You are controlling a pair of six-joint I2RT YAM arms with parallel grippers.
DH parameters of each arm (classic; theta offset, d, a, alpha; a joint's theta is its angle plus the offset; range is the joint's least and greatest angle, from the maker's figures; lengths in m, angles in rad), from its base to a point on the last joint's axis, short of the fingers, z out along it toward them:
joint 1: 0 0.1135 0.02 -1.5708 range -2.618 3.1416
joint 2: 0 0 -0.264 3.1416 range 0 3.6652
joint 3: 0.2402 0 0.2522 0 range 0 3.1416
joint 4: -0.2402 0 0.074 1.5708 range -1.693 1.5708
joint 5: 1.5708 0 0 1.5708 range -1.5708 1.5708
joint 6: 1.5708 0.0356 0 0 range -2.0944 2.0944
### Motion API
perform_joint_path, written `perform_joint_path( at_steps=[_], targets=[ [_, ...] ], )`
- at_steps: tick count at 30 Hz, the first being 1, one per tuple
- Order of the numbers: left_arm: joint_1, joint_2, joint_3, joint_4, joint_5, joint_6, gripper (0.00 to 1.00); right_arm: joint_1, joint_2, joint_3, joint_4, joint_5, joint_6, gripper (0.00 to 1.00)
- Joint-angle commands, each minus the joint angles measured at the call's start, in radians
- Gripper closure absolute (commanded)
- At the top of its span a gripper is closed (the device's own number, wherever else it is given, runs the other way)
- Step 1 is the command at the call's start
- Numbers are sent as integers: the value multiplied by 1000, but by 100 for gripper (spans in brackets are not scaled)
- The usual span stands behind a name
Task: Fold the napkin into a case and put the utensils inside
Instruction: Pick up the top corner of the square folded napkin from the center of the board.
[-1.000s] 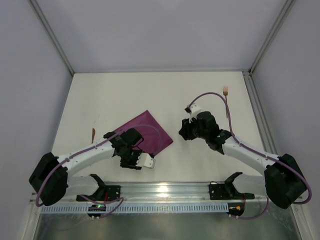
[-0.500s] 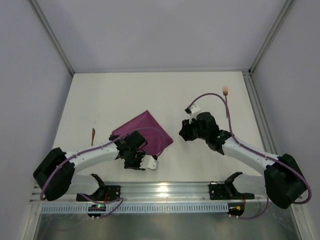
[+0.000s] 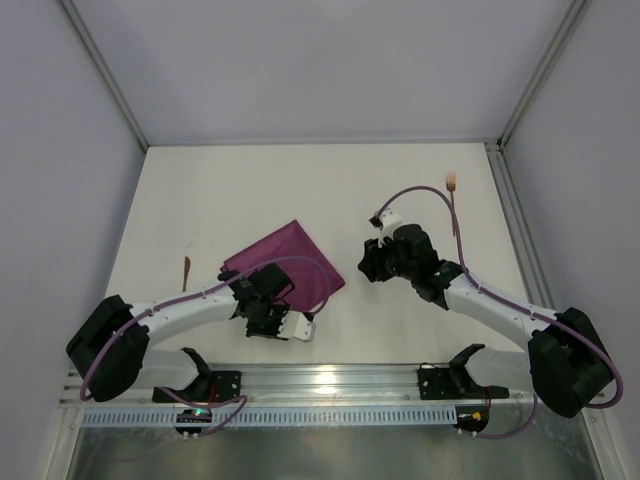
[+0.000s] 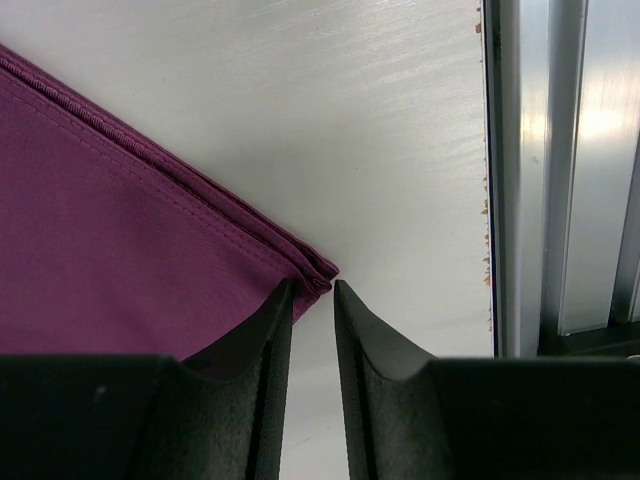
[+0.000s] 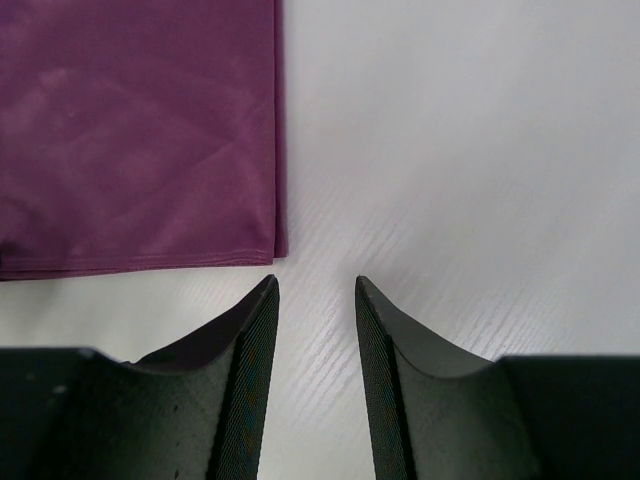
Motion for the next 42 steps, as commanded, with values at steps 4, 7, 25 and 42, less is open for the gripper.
perform_joint_path(
  at_steps=[4,7,25,42],
  targets=[
    [-3,-36,45,-39,-15,28,75,4,-25,1,28,10,-14,59],
    [-1,-42,51,-41,3,33,75,4,-25,1,26,9,-14,59],
    [0,2,25,-27,-9,51,75,5,-16,8,19,13,-25,59],
    [0,7,25,-9,-27,51,83,4,-13,9,16,10,-22,59]
  ],
)
